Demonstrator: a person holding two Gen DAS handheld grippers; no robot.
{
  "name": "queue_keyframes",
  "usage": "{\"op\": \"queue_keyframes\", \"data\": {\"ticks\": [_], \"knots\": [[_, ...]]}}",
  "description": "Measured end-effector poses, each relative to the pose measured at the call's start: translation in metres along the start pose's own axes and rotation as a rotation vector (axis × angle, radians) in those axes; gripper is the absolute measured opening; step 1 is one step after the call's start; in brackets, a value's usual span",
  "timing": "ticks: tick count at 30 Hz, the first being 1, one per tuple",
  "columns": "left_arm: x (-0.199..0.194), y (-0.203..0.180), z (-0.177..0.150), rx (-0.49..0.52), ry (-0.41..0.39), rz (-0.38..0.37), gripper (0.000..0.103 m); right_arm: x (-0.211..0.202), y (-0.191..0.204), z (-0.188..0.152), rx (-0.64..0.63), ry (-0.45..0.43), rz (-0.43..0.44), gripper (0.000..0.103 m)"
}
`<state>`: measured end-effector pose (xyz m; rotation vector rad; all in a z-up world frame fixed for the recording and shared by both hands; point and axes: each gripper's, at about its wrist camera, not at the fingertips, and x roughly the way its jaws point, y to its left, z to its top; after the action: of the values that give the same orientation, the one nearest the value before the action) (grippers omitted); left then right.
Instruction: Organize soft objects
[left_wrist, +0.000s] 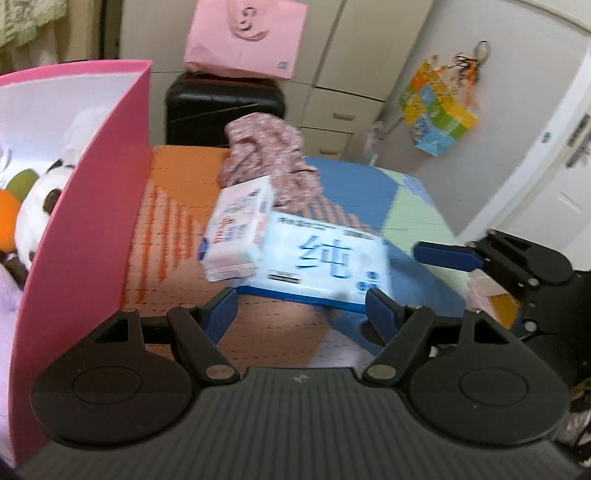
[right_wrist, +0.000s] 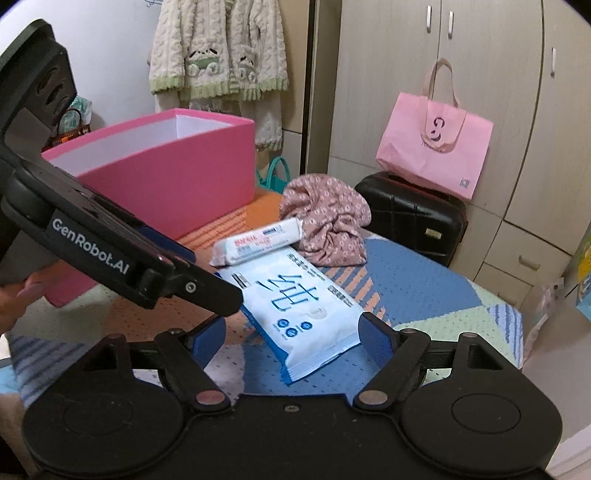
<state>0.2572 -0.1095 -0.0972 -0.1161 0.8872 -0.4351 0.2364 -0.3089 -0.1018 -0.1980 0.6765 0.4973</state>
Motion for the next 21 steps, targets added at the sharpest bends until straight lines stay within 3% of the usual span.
{"op": "queue_keyframes", "data": {"ticks": [4, 9, 12, 21], "knots": [[0.008, 0.003, 0.003, 0.027, 0.021, 0.039, 0.076, 0.008, -0.010, -0.003, 0.026, 0.007, 0.015, 0.086], [0.016, 0.006, 0.003, -0.022, 0.032, 0.007, 0.076, 0.018, -0.020, -0.002, 0.057, 0.016, 0.028, 0.087], [0.022, 0.006, 0.003, -0.043, 0.015, 0.035, 0.076, 0.024, -0.023, -0.001, 0.072, 0.025, 0.035, 0.089], [0.028, 0.004, 0.000, -0.054, -0.026, 0.005, 0.075, 0.038, -0.015, -0.007, 0.065, 0.032, 0.033, 0.091]]}}
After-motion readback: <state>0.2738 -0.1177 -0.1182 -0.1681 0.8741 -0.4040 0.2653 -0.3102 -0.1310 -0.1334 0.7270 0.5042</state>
